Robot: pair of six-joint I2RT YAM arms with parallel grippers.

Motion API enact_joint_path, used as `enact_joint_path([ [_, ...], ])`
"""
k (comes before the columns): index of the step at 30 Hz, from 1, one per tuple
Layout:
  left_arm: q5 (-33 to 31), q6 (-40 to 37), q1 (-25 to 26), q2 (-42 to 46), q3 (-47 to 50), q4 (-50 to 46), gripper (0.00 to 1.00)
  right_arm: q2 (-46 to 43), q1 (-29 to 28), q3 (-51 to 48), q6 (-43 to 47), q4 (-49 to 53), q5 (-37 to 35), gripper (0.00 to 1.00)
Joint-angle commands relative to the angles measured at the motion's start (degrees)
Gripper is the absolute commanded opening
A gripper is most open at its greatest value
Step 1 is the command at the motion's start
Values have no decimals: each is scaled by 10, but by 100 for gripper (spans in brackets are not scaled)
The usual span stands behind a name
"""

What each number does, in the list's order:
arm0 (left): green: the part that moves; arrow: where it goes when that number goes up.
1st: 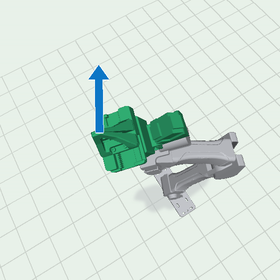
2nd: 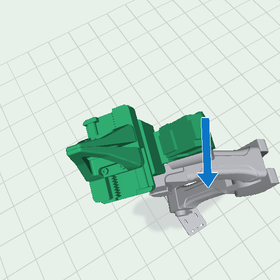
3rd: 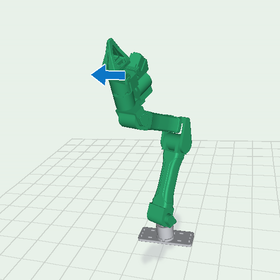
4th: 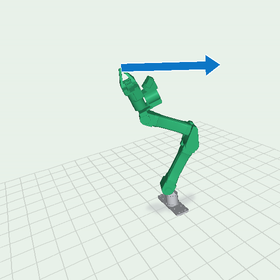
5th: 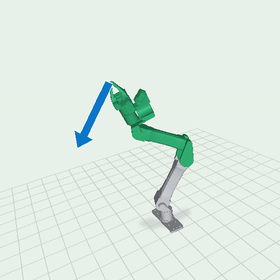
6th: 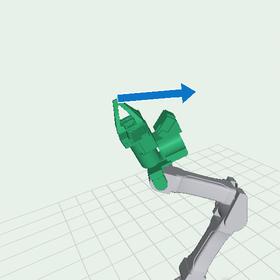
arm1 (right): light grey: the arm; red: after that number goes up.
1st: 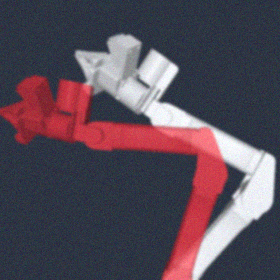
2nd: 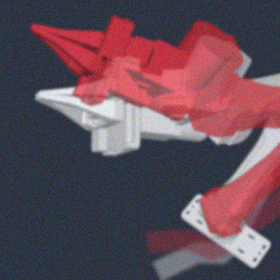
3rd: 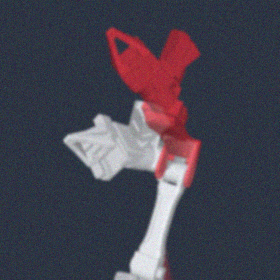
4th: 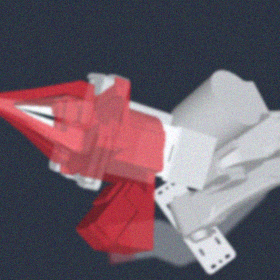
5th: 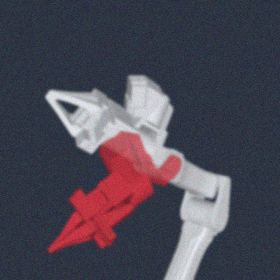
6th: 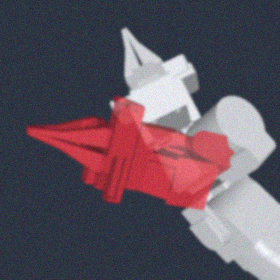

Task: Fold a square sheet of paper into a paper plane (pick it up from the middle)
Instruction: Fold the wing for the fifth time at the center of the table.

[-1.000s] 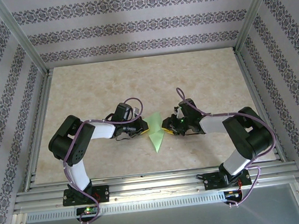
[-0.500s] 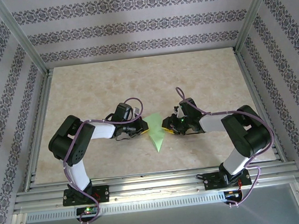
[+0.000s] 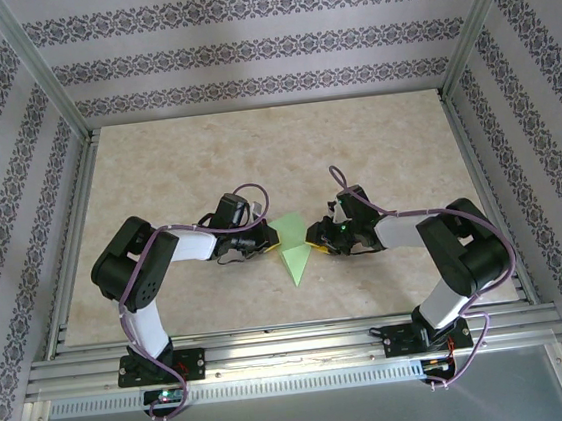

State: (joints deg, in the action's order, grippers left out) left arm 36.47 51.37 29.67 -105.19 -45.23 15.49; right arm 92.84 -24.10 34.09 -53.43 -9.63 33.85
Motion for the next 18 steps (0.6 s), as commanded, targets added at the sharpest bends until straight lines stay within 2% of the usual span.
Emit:
enact_joint_path([
  [1, 1, -14, 7, -4, -1, -37, 5, -11, 8, 8, 18, 48, -36, 33],
  [4, 0, -13, 7, -2, 2, -36, 5, -22, 8, 18, 37, 89, -66, 33],
  [7, 0, -12, 8, -2, 3, -35, 5, -21, 8, 25, 43, 99, -65, 34],
  [14, 3, -12, 7, -5, 3, -30, 2, 2, 7, 24, 11, 23, -8, 31],
  [18, 2, -17, 7, -5, 5, -36, 1, 7, 5, 26, 0, 8, -8, 30],
])
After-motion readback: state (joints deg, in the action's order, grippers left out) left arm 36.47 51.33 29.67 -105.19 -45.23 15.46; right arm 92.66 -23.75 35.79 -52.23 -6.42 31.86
